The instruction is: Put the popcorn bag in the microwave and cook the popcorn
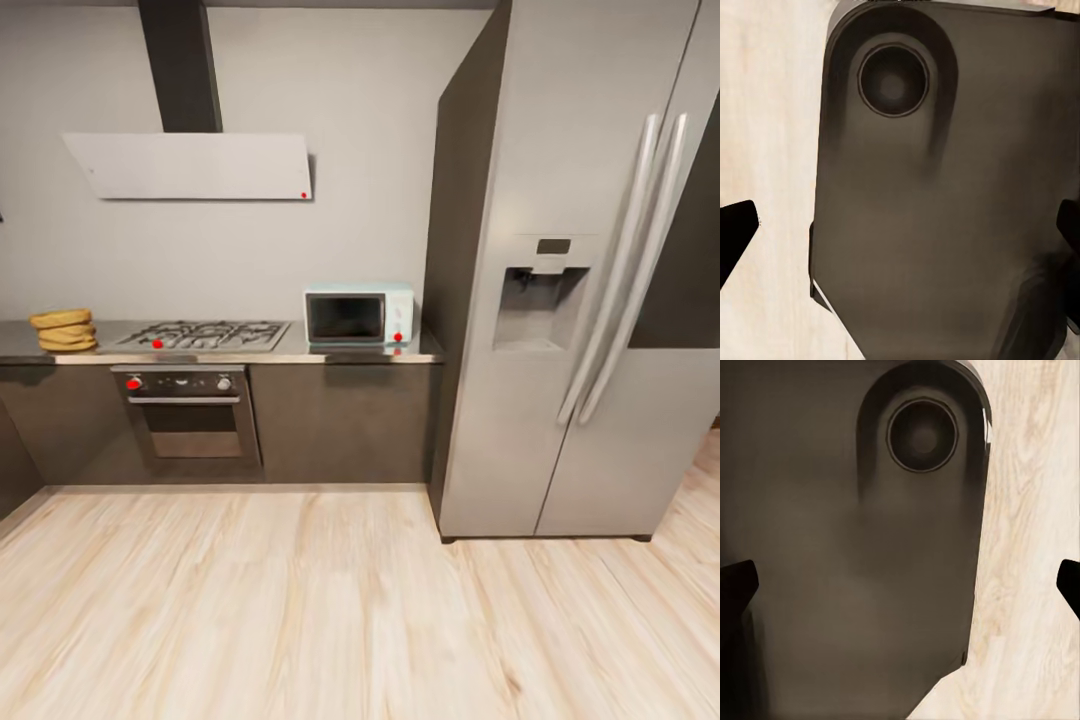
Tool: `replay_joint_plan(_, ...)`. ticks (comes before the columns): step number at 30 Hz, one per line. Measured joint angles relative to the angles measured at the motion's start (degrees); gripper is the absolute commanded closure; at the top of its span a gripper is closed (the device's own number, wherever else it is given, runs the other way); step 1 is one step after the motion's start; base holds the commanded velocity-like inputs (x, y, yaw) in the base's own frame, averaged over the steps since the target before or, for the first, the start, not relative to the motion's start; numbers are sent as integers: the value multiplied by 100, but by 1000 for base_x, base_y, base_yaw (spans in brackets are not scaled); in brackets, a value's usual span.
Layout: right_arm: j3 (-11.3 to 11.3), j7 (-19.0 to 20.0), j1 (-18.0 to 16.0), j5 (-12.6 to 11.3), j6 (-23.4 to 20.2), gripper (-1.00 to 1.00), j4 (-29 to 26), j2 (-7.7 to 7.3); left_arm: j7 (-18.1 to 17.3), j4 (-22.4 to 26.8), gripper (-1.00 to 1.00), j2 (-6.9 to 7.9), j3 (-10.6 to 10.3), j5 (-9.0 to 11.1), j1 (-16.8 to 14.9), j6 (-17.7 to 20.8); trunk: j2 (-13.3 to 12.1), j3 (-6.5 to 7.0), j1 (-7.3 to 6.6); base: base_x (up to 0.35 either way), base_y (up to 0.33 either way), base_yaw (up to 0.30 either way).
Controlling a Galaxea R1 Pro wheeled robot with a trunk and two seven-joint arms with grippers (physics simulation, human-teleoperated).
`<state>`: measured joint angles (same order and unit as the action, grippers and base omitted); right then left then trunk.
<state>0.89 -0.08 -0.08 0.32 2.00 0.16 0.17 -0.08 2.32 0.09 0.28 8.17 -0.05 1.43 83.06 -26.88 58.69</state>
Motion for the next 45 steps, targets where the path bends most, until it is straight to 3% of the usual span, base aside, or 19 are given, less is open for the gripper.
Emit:
replay_joint_plan(13,0,0,0,8,9,-100,0,3,0,-2,-100,0,0,2,3,0,0,0,0,326,127,0)
replay_joint_plan(45,0,0,0,4,7,-100,0,5,0,0,-100,0,-7,-4,1,-55,0,0,0,326,2,0)
